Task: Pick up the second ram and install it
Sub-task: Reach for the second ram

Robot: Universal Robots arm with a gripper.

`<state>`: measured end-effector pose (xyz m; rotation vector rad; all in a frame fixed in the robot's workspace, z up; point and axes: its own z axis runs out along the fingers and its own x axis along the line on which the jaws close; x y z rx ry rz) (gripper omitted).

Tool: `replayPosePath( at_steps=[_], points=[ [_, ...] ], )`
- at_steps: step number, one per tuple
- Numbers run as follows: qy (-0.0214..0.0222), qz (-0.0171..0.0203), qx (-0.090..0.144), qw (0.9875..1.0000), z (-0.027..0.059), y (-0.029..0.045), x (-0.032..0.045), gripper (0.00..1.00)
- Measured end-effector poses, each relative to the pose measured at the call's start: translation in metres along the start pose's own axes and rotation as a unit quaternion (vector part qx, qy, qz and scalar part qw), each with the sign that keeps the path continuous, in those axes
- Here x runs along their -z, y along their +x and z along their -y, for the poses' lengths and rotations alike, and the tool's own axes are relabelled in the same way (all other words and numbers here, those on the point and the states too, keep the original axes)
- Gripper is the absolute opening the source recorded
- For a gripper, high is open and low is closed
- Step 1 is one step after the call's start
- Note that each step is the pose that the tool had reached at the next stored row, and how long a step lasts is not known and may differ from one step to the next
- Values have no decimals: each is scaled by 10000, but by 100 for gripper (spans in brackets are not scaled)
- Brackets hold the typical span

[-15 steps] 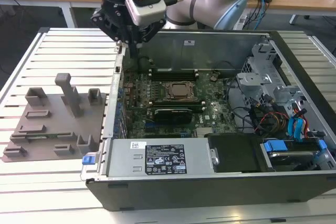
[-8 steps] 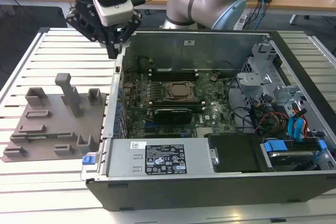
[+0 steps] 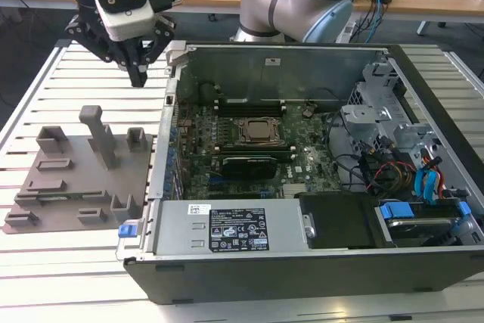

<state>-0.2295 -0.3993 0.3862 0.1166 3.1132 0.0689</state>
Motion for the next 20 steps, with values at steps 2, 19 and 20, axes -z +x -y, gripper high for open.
replayPosePath(
  at_steps=[2, 19, 20],
  points=[
    [0, 0, 1, 10000, 71, 54, -32, 10],
    [1, 2, 5, 10000, 442, 1092, -42, 10],
    [0, 2, 7, 10000, 466, 1107, -43, 10]
  ],
)
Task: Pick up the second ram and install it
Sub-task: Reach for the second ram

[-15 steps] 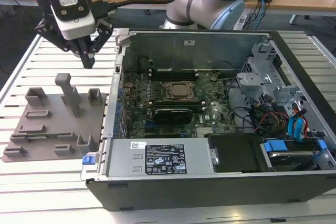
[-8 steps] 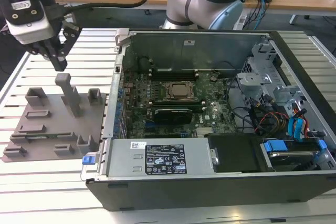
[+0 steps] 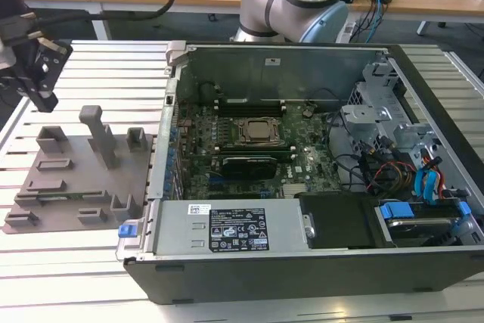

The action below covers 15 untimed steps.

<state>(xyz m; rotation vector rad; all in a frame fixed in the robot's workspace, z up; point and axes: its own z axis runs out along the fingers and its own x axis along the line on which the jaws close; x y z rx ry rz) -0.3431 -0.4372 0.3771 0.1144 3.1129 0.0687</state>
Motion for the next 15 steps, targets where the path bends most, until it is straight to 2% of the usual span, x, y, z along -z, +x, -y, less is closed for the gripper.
replayPosePath(
  at_steps=[2, 5, 7, 15],
  points=[
    [0, 0, 5, 10000, 40, 15, -3, 10],
    [0, -1, 21, 10000, 161, 93, -5, 10],
    [-1, 0, 28, 10000, 208, 121, -7, 10],
    [-1, -1, 28, 10000, 212, 120, -7, 10]
  ],
)
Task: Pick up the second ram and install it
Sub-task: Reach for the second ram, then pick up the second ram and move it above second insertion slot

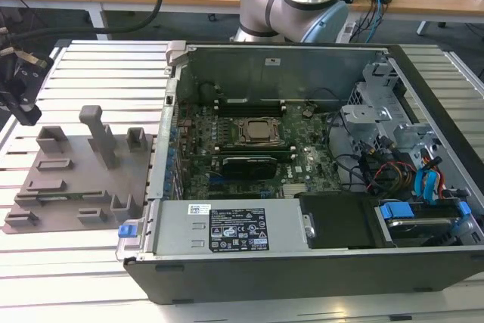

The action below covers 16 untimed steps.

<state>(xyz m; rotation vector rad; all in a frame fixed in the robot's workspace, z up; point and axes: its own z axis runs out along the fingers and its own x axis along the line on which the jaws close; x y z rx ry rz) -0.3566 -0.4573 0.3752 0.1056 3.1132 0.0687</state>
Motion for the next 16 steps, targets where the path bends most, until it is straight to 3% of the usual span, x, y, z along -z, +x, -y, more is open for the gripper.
replayPosePath(
  at_steps=[6, 8, 10, 12, 13, 14, 15, 16],
  points=[
    [0, 0, 10, 10000, 2, 0, 0, 10],
    [-5, -11, 227, 9997, 2, 0, 1, 10],
    [-14, -27, 590, 9983, 2, 0, 0, 10],
    [-18, -34, 751, 9972, 2, 0, 0, 10],
    [-21, -39, 863, 9963, 2, 0, 0, 10],
    [-26, -47, 1050, 9945, 2, 0, 0, 10],
    [-33, -62, 1376, 9905, 2, 0, 0, 10],
    [-38, -69, 1545, 9880, 2, 0, 0, 10]
  ],
)
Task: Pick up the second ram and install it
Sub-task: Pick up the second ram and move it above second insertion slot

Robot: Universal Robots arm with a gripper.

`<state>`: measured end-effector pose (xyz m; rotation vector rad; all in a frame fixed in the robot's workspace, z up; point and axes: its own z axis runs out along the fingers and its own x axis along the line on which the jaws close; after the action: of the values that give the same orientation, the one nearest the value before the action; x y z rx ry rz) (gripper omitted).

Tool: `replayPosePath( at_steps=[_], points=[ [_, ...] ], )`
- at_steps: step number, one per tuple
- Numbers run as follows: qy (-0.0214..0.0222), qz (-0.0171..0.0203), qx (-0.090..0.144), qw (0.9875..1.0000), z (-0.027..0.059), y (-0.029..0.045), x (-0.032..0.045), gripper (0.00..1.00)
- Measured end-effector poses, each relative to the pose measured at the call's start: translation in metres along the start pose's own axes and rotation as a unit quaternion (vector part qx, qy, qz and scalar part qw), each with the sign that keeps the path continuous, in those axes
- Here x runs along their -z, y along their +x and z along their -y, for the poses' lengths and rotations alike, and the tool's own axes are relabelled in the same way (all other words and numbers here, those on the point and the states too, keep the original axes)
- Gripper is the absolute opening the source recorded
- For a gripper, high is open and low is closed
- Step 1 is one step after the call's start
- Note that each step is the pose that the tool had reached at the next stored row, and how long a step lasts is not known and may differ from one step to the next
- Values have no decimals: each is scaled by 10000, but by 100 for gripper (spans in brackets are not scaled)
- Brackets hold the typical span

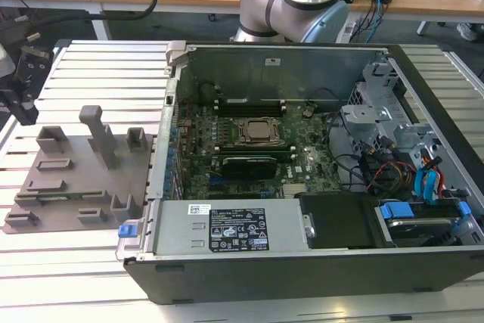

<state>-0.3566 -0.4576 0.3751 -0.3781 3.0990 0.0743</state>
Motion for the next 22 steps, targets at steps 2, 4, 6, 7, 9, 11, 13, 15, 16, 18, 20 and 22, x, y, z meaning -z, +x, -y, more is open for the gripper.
replayPosePath(
  at_steps=[2, 4, 6, 7, 9, 11, 13, 15, 16, 18, 20, 22],
  points=[
    [-8, -16, 348, 9994, 0, 0, 0, 10],
    [-12, -23, 515, 9987, 0, 0, 0, 10],
    [-21, -38, 855, 9963, 0, 0, 0, 10],
    [-24, -46, 1008, 9949, 0, 0, 0, 10],
    [-30, -55, 1223, 9925, 0, 0, 0, 10],
    [-35, -66, 1459, 9893, 0, 0, 0, 10],
    [-41, -77, 1707, 9853, 0, 0, 0, 10],
    [-47, -88, 1954, 9807, 0, 0, 0, 10],
    [-50, -92, 2048, 9787, 0, 0, 0, 10],
    [-54, -101, 2242, 9745, 0, 0, 0, 10],
    [-59, -109, 2414, 9703, 0, 0, 0, 10],
    [-63, -117, 2591, 9658, 0, 0, 0, 10]
  ],
)
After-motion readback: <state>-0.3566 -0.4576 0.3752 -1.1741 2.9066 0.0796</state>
